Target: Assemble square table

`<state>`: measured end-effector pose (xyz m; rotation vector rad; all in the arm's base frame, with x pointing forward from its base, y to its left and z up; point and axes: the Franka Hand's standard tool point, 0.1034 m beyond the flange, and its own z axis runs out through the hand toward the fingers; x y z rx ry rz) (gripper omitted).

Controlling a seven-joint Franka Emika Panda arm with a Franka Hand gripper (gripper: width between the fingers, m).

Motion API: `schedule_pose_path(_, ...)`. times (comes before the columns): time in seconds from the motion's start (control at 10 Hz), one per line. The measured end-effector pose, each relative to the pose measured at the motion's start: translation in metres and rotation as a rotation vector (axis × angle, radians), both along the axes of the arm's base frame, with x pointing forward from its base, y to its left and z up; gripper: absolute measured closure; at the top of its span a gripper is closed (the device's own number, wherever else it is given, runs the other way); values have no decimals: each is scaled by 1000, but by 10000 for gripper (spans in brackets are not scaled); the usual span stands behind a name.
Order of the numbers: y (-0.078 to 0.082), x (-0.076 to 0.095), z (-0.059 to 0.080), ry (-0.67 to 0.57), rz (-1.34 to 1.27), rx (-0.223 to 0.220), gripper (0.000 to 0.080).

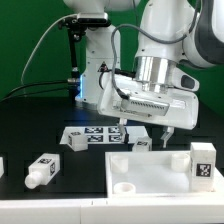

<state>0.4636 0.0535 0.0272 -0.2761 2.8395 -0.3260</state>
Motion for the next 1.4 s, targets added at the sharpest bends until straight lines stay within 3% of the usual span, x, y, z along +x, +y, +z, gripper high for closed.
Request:
schedule_pose_path(0.2, -6, 7, 9, -3, 59, -15, 151)
schedule_pose_path(0.5, -10, 32, 47, -47, 237, -60, 150)
schedule_pose_path(0.9, -16, 43, 45, 2, 551, -175, 150)
schedule_pose_path(1.0, -18, 46, 45, 17, 664, -210, 150)
schedule_pose_path(1.3, -31, 64, 65, 53, 1095, -390, 150)
schedule_pose_path(1.4, -28, 64, 62, 80, 1219, -439, 150)
